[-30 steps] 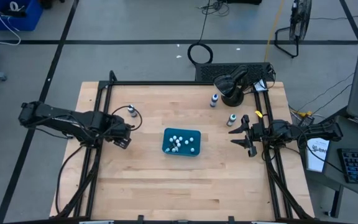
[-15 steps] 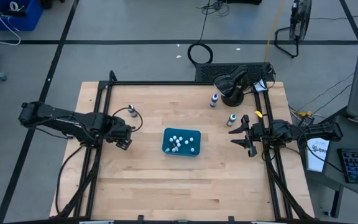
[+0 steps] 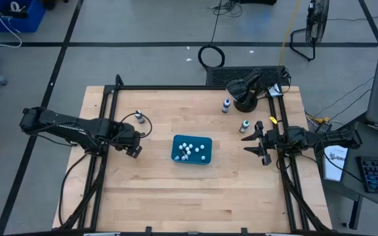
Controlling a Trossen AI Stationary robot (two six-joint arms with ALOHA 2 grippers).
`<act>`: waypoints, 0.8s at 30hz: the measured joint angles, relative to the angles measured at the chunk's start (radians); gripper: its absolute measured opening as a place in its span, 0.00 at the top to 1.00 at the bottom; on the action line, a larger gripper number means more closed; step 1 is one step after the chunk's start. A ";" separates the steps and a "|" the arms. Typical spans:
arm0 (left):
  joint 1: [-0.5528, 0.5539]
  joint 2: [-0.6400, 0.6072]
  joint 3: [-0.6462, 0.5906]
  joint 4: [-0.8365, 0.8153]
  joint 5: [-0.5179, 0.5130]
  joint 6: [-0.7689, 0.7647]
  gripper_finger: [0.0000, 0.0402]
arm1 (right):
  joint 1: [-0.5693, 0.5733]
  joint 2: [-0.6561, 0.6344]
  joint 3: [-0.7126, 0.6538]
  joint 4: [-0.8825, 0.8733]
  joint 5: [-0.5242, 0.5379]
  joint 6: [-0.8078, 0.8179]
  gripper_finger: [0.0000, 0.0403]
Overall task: Pick & Place food coloring
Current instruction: Put the small purple food coloring bottle into the blue bin
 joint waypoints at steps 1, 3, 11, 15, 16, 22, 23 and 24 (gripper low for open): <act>0.000 0.000 0.000 0.024 0.004 0.007 0.36 | 0.000 0.000 0.000 0.000 0.000 0.000 0.59; 0.004 0.000 0.000 0.037 0.006 0.015 0.38 | 0.000 0.000 0.000 0.000 0.000 0.000 0.59; 0.008 0.017 -0.013 0.012 -0.016 -0.014 0.38 | 0.000 0.000 0.000 0.000 0.000 0.000 0.59; 0.008 0.057 -0.039 0.017 -0.015 -0.016 0.38 | 0.000 0.000 0.000 0.000 0.000 0.000 0.59; 0.008 0.067 -0.044 0.023 -0.013 -0.013 0.38 | 0.000 0.000 0.000 0.001 0.000 0.000 0.59; 0.008 0.091 -0.048 0.063 -0.007 0.032 0.38 | 0.000 0.000 0.000 0.000 0.000 0.000 0.59; 0.008 0.091 -0.048 0.064 -0.007 0.039 0.38 | 0.000 0.000 0.000 0.000 0.000 0.000 0.59; 0.008 0.092 -0.048 0.063 -0.008 0.041 0.38 | 0.000 0.000 0.000 0.000 0.000 0.000 0.59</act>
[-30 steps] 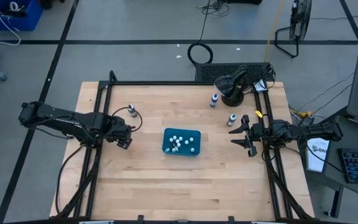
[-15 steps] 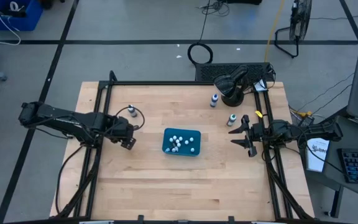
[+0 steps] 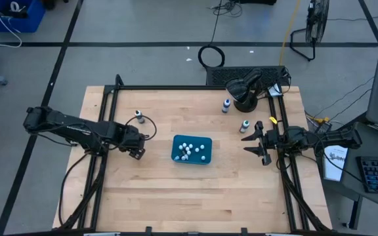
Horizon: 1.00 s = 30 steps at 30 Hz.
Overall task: Pick & Place food coloring
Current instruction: Put the small purple food coloring bottle into the blue bin
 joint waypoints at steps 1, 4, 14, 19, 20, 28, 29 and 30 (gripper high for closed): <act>0.000 0.000 0.000 -0.001 0.000 0.002 0.38 | 0.000 0.000 0.000 0.000 0.000 0.000 0.59; 0.000 0.000 0.000 -0.002 -0.007 0.005 0.41 | 0.000 0.000 0.000 0.000 0.000 0.000 0.59; 0.000 0.000 0.000 -0.001 -0.008 0.034 0.64 | 0.000 0.000 0.000 0.000 0.000 0.000 0.59; 0.000 0.001 0.047 -0.005 -0.020 0.077 0.64 | 0.000 0.000 0.000 0.000 0.000 0.000 0.59; 0.000 0.001 0.071 -0.004 -0.027 0.089 0.64 | 0.000 0.000 0.000 0.000 0.000 0.000 0.59; 0.000 0.008 0.397 0.001 -0.108 0.244 0.64 | 0.000 0.000 0.000 0.000 0.000 0.000 0.59; 0.000 0.021 0.446 0.001 -0.124 0.272 0.64 | 0.000 0.000 0.000 0.000 0.000 0.000 0.59; 0.000 0.035 0.491 0.001 -0.136 0.308 0.64 | 0.000 0.000 0.000 0.000 0.000 0.000 0.59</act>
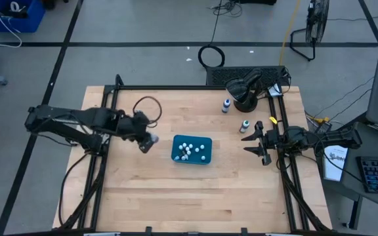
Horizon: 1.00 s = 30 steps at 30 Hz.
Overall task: Pick & Place food coloring
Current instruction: Put the small purple food coloring bottle into the blue bin
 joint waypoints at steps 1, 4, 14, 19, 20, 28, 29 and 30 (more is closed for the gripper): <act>0.000 0.018 0.043 0.000 -0.007 0.036 0.64 | 0.000 0.000 0.000 0.000 0.000 0.000 0.59; 0.000 0.105 0.172 -0.005 -0.025 0.138 0.64 | 0.000 0.000 0.000 0.001 0.000 0.000 0.60; 0.053 0.531 0.457 -0.032 0.087 0.465 0.64 | 0.000 0.000 0.000 0.001 0.000 0.000 0.59; 0.085 0.659 0.506 -0.101 0.076 0.511 0.64 | 0.000 0.000 0.000 0.000 0.000 0.000 0.59; 0.091 0.674 0.509 -0.114 0.070 0.511 0.64 | 0.000 0.000 0.000 0.000 0.000 0.000 0.59; 0.131 0.727 0.509 -0.121 0.056 0.512 0.64 | 0.000 0.000 0.000 0.001 0.000 0.000 0.59; 0.133 0.733 0.509 -0.121 0.052 0.512 0.64 | 0.000 0.000 0.000 0.001 0.000 0.000 0.59; 0.135 0.736 0.509 -0.121 0.048 0.511 0.64 | 0.000 0.000 0.000 0.001 0.000 0.000 0.59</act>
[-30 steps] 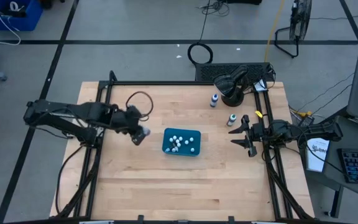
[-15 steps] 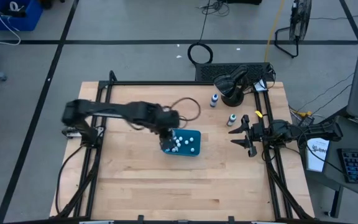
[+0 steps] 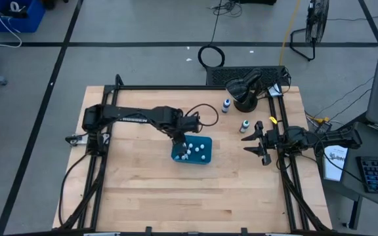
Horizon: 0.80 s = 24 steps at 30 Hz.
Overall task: Pick & Place food coloring
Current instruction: Put the small purple food coloring bottle into the blue bin
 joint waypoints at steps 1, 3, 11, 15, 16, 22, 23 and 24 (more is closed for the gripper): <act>0.002 0.001 0.000 0.000 0.007 0.000 0.64 | 0.000 0.000 0.000 -0.001 0.000 0.000 0.59; 0.002 0.002 0.000 -0.002 0.013 0.000 0.64 | 0.000 0.000 0.000 0.000 0.000 0.000 0.59; 0.001 0.002 0.000 -0.015 0.033 -0.027 0.64 | 0.000 0.000 0.000 0.000 0.000 0.000 0.59; 0.000 0.002 0.000 -0.019 0.034 -0.035 0.64 | 0.000 0.000 0.000 -0.001 0.000 0.000 0.59; 0.000 0.002 0.000 -0.020 0.034 -0.037 0.64 | 0.000 0.000 0.000 -0.001 0.000 0.000 0.59; 0.000 0.001 -0.027 -0.008 0.036 -0.047 0.64 | 0.000 0.000 0.000 -0.001 0.000 0.000 0.59; 0.000 0.001 -0.039 -0.007 0.037 -0.054 0.64 | 0.000 0.000 0.000 -0.001 0.000 0.000 0.59; 0.000 0.001 -0.048 -0.007 0.039 -0.061 0.64 | 0.000 0.000 0.000 -0.001 0.000 0.000 0.59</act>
